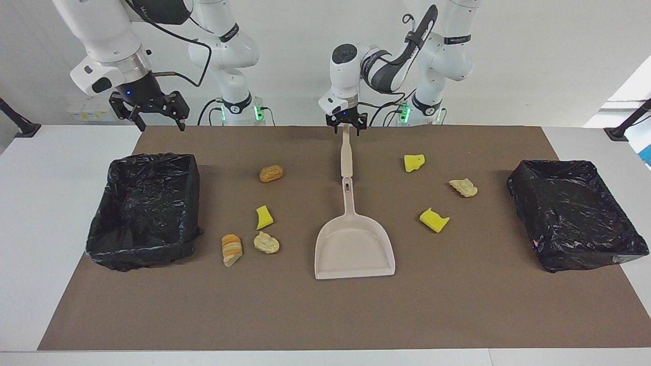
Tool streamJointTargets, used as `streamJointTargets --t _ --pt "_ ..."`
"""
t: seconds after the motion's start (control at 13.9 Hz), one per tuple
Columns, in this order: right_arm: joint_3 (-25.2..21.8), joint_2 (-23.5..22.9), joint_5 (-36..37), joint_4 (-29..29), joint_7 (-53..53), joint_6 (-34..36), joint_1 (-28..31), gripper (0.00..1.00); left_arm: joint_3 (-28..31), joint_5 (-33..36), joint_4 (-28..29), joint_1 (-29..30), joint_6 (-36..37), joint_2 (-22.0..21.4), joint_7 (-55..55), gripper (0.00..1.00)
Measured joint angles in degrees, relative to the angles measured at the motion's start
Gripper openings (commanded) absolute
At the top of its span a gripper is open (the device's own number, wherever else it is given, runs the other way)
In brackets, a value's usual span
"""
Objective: Sweep and dump trash in bin
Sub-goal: 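Reach the left gripper to the beige brush handle and grasp it, then lift the brush with the left gripper while the right gripper reaches the dustpan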
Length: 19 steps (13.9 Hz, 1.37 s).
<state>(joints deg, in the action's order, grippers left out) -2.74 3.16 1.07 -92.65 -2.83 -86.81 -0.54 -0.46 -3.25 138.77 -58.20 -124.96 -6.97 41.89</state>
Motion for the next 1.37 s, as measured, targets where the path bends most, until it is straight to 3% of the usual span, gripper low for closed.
streamJointTargets --t 0.07,0.22,0.5,0.79,1.08,1.37 --pt "0.00 0.00 0.00 0.00 0.00 0.00 0.00 1.00 0.01 -1.10 0.02 0.00 0.16 0.00 0.01 0.30" --pt "0.00 0.00 0.00 0.00 0.00 0.00 0.00 1.00 0.06 -2.37 0.06 0.00 0.52 0.01 0.17 0.00" --pt "0.00 0.00 0.00 0.00 0.00 0.00 0.00 1.00 0.92 -2.63 -1.58 0.06 4.15 -0.08 1.44 0.00" --pt "0.00 0.00 0.00 0.00 0.00 0.00 0.00 1.00 2.15 -2.64 -5.69 3.31 16.29 -1.96 3.27 0.00" --pt "0.00 0.00 0.00 0.00 0.00 0.00 0.00 1.00 2.33 -2.30 -6.08 9.39 30.16 -7.02 12.31 0.00" --pt "0.00 0.00 0.00 0.00 0.00 0.00 0.00 1.00 2.46 1.28 -5.82 20.32 31.14 -7.89 13.40 0.00"
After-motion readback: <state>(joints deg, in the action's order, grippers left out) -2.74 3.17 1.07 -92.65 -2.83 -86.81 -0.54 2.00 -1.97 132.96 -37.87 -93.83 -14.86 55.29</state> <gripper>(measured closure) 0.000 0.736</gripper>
